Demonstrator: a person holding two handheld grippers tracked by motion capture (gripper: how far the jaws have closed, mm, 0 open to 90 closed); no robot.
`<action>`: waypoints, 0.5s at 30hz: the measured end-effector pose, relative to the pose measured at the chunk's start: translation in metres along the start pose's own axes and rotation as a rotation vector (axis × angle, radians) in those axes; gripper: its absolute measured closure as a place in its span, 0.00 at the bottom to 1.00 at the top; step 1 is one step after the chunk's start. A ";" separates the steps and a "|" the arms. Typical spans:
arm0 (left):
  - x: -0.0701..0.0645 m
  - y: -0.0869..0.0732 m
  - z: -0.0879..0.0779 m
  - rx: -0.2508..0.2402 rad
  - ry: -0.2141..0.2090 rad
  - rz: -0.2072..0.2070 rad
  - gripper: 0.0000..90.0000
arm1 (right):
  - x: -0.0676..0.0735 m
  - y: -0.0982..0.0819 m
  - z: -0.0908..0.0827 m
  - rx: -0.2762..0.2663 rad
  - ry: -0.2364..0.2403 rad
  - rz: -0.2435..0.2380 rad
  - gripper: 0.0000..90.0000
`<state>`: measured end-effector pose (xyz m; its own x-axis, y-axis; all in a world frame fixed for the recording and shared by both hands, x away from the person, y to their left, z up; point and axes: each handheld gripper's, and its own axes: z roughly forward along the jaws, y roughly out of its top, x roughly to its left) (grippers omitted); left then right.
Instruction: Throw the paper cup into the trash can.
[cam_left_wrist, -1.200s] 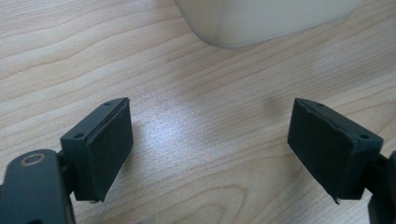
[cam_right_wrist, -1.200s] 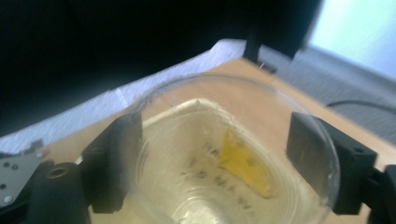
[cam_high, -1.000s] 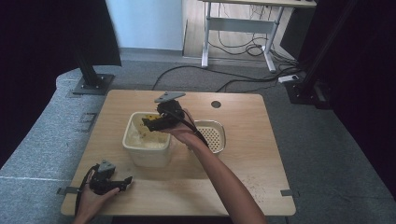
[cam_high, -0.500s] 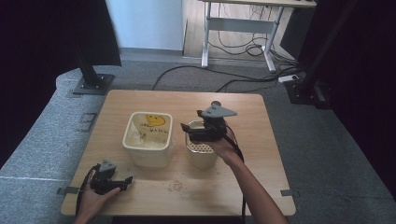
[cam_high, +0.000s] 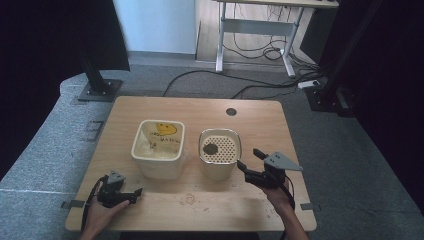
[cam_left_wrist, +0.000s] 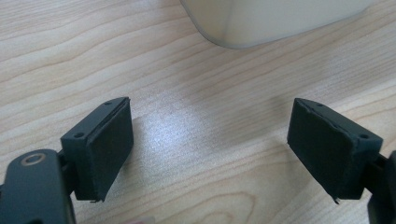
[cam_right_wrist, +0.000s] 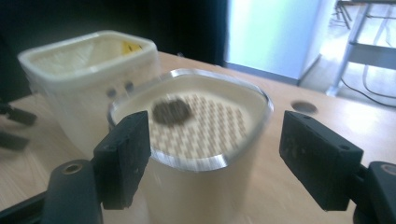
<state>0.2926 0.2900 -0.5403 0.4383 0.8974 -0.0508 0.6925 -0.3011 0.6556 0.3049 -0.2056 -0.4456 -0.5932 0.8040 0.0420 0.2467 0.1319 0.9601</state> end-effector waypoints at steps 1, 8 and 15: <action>0.000 0.000 0.000 0.000 0.000 0.000 0.16 | 0.000 0.000 0.000 0.000 0.000 0.000 0.28; -0.001 0.002 0.002 0.001 0.009 0.017 0.16 | -0.012 -0.040 -0.009 0.060 -0.041 0.034 0.27; 0.000 0.004 0.005 -0.004 0.010 0.023 0.16 | -0.017 -0.052 -0.005 0.091 -0.056 0.051 0.27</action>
